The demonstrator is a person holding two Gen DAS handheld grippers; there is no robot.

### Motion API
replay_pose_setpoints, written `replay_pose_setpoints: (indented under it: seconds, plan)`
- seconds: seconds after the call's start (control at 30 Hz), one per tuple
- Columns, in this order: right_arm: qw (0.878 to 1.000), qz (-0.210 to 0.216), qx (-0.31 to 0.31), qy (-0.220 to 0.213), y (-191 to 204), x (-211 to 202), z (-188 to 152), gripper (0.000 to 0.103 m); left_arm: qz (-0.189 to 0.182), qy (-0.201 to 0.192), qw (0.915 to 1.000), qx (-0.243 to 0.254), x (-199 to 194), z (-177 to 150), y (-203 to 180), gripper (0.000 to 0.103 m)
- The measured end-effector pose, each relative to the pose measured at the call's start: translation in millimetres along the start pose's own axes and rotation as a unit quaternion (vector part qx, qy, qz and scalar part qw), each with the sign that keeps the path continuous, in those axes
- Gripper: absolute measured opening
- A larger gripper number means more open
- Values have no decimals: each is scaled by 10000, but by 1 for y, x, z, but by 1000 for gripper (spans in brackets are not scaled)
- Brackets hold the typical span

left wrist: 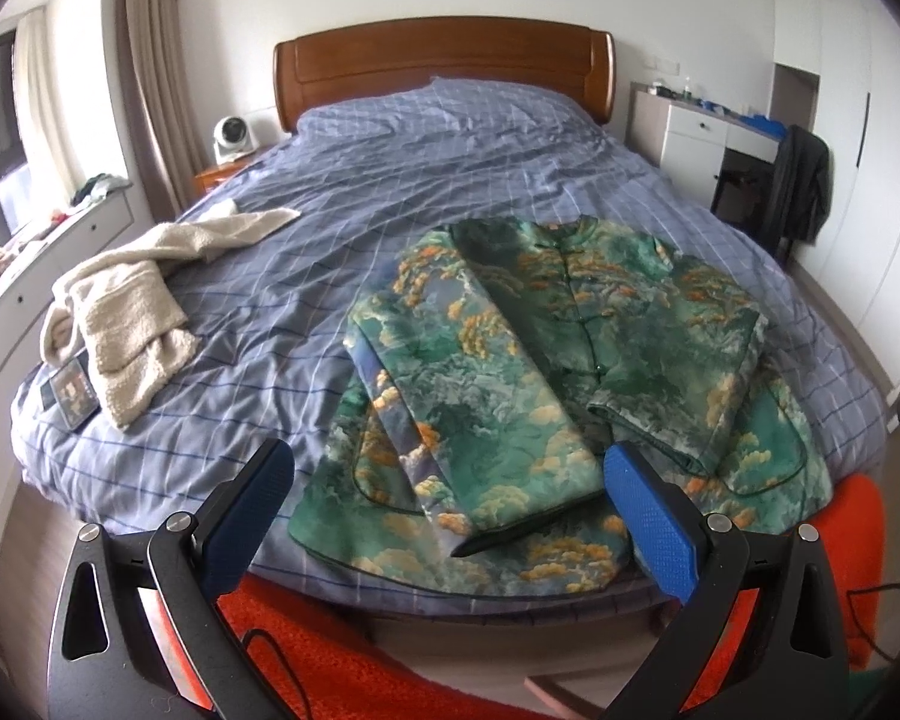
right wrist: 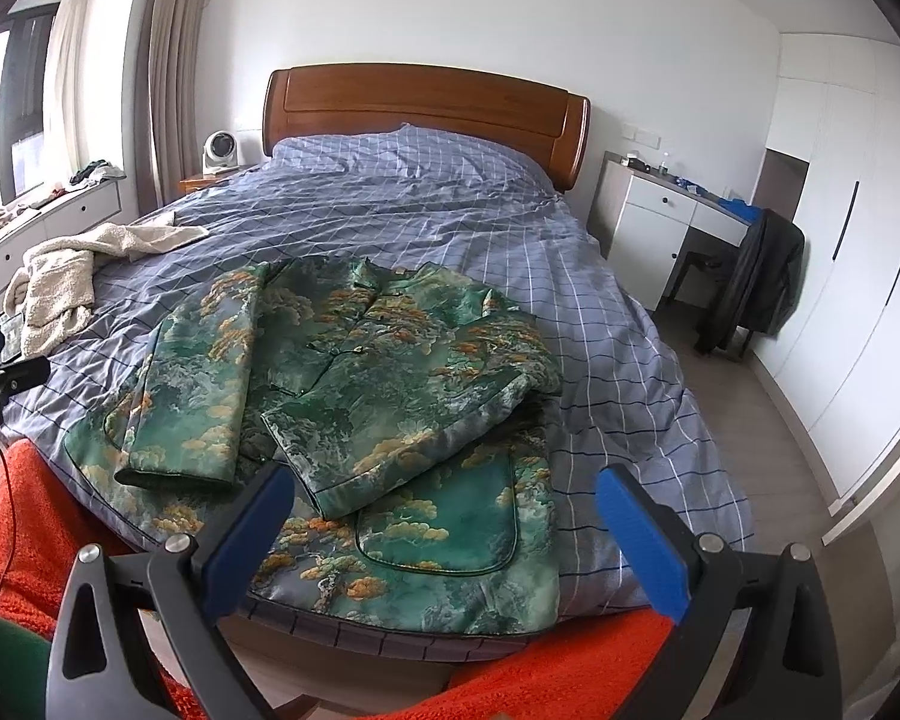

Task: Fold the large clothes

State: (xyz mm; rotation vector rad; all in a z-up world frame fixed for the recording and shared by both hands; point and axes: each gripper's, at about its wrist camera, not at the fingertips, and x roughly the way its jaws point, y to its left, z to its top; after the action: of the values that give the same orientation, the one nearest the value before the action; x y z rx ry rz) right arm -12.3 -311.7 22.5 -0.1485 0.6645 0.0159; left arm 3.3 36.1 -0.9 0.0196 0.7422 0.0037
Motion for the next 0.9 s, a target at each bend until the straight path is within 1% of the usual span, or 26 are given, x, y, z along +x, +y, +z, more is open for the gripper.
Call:
replay_pose_setpoints:
  seconds: [0.33,0.63,0.9]
  plan:
    - [9995,-99,242,189,-11,7,-5,103,-64,-39,9999,87,3,5,-6,103]
    - [9992,-171,280,242,-14,8,-5,103,-54,-67,9999,122,2,5,-9,103]
    - [9987,-207,273,372,-13,13,-8,103,-37,-51,9999,129,1,5,-9,103]
